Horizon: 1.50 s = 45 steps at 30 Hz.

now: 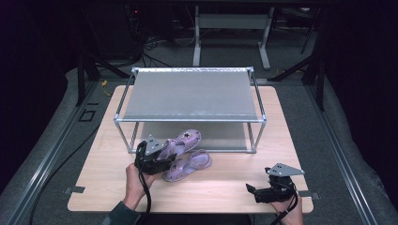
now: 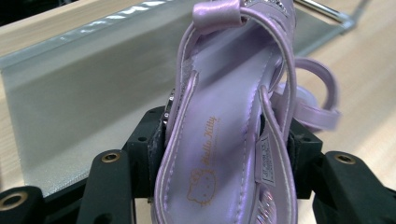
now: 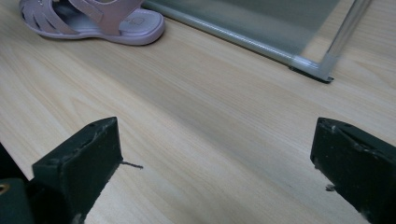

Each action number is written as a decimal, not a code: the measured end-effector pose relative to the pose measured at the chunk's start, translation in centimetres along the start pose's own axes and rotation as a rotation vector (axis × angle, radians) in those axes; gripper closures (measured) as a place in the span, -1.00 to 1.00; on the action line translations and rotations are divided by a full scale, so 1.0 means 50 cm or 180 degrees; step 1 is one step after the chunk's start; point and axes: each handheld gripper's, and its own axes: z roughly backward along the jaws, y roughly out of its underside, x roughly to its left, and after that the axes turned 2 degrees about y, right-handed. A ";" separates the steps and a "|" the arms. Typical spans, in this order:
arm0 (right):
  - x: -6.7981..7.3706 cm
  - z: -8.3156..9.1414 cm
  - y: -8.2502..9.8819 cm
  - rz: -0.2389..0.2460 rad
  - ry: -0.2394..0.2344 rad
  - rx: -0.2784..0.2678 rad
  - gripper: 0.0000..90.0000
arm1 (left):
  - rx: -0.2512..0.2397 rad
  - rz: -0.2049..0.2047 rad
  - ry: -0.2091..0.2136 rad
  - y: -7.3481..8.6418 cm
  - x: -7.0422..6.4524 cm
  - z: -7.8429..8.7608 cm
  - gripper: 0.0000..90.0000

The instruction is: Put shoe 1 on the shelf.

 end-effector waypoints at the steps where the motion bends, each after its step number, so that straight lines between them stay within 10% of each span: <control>1: 0.001 -0.003 0.000 -0.0005 -0.0011 -0.0026 -0.97 | 0.0003 0.0036 -0.0022 0.000 0.003 -0.005 -0.03; 22: 0.001 0.002 0.004 -0.0008 -0.0016 0.0000 -0.97 | 0.0201 0.0440 -0.0531 -0.004 0.076 -0.137 -0.04; 45: 0.005 0.005 0.010 -0.0011 -0.0023 0.0009 -0.96 | 0.0320 0.0559 -0.0507 -0.037 0.077 -0.212 -0.05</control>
